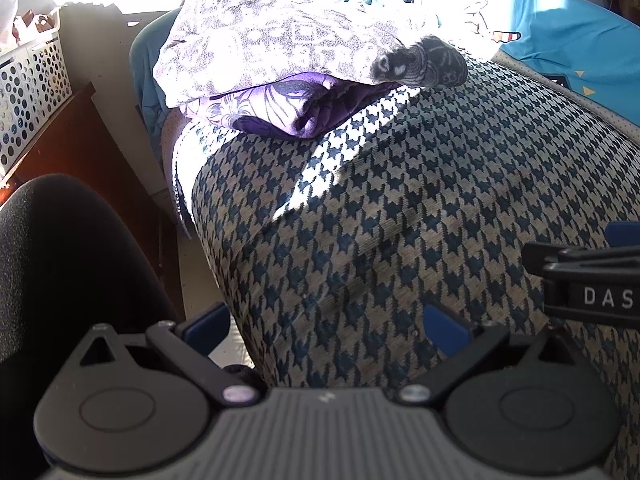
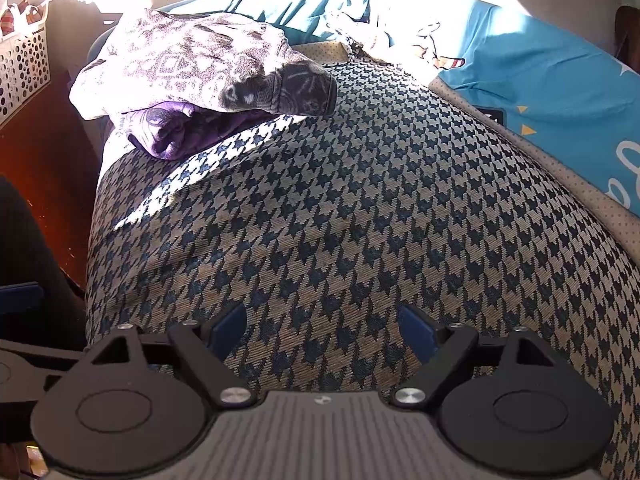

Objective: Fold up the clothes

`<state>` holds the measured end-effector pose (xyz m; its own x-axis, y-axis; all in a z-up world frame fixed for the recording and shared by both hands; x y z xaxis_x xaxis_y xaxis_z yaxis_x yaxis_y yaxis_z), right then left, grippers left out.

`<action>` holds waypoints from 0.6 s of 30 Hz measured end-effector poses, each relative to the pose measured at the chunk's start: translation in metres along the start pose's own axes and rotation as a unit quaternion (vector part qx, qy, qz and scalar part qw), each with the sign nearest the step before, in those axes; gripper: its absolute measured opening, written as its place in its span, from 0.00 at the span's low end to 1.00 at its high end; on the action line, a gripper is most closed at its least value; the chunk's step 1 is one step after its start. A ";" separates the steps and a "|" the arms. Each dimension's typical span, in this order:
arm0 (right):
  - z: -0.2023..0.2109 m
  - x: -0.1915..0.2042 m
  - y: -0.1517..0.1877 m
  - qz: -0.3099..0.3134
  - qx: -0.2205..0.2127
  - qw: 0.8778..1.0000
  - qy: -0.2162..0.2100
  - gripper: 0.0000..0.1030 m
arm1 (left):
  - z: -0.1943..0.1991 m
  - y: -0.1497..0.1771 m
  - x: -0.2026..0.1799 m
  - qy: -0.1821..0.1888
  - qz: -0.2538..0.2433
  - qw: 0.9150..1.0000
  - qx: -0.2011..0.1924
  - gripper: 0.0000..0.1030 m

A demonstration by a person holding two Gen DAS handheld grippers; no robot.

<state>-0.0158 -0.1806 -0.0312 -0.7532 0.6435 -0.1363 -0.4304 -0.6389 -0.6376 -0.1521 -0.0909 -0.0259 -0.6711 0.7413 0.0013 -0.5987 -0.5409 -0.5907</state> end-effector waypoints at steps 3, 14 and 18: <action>0.001 0.002 0.000 0.003 -0.001 1.000 -0.002 0.81 | 0.001 -0.001 0.002 -0.001 0.001 1.000 -0.001 1.00; 0.012 0.002 -0.007 -0.007 -0.022 1.000 -0.008 0.81 | 0.005 -0.009 0.009 -0.005 0.019 1.000 -0.008 1.00; 0.015 0.004 -0.009 -0.007 -0.027 1.000 -0.010 0.81 | 0.005 -0.009 0.011 -0.006 0.018 1.000 -0.007 1.00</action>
<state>-0.0221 -0.1786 -0.0150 -0.7573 0.6434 -0.1119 -0.4141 -0.6057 -0.6794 -0.1563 -0.0797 -0.0168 -0.6975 0.7165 -0.0105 -0.5680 -0.5617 -0.6015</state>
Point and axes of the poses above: each gripper's, at about its wrist camera, not at the fingertips, and z roughly against the way its jaws point, x to its left, y to its underside, the point moved 3 cm from there along -z, roughly the way its jaws point, and after that the axes turned 11 degrees about y, right-handed, at the moved point
